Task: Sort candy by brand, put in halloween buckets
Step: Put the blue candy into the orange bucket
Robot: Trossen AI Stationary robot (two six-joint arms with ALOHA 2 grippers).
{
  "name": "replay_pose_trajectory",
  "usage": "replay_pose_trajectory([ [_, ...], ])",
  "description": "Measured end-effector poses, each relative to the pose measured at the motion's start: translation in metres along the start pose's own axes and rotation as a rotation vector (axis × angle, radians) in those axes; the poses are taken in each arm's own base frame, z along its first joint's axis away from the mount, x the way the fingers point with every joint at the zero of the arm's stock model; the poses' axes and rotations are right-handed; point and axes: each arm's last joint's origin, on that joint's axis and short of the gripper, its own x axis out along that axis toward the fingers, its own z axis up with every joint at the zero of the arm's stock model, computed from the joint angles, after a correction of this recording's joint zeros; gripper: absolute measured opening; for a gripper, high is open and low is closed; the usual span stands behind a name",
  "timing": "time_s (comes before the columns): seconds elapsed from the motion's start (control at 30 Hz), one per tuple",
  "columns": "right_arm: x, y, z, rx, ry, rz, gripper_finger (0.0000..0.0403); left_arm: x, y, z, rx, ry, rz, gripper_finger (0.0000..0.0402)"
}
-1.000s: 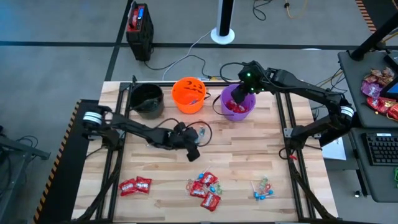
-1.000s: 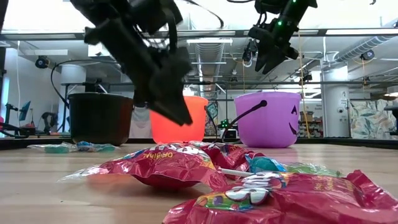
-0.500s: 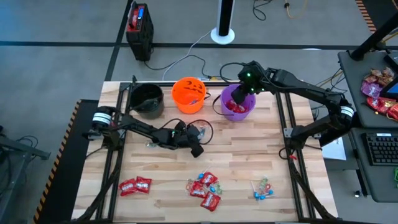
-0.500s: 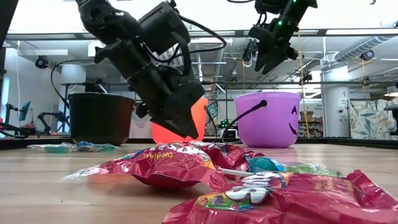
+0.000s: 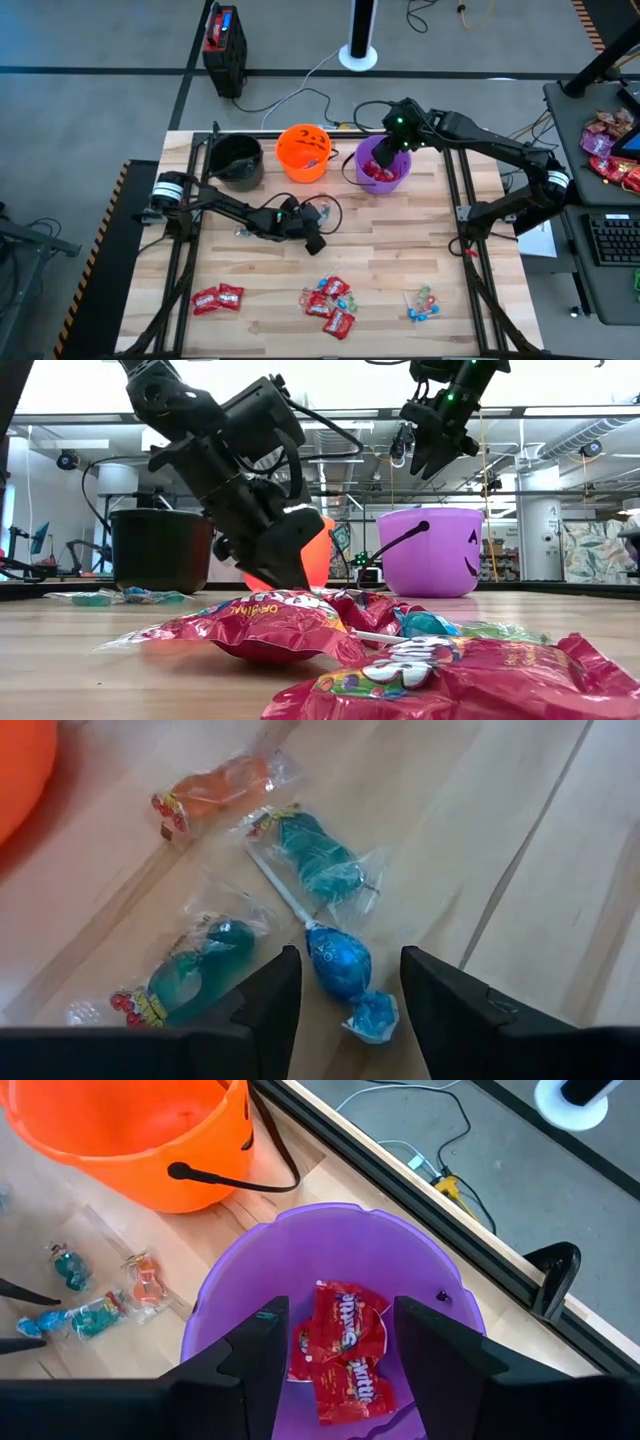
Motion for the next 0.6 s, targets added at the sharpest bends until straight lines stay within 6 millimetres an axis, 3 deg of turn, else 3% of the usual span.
replay_pose_trajectory([
  [0.47, 0.0002, 0.0000, -0.0002, 0.004, 0.001, 0.000, 0.0173, 0.0091, 0.0032, -0.0069, -0.032, 0.001, 0.013, 0.0153],
  [0.6, 0.0002, 0.0000, -0.0001, 0.004, 0.001, 0.000, 0.0173, 0.0091, 0.0033, -0.0068, -0.032, -0.001, 0.015, 0.0131],
])
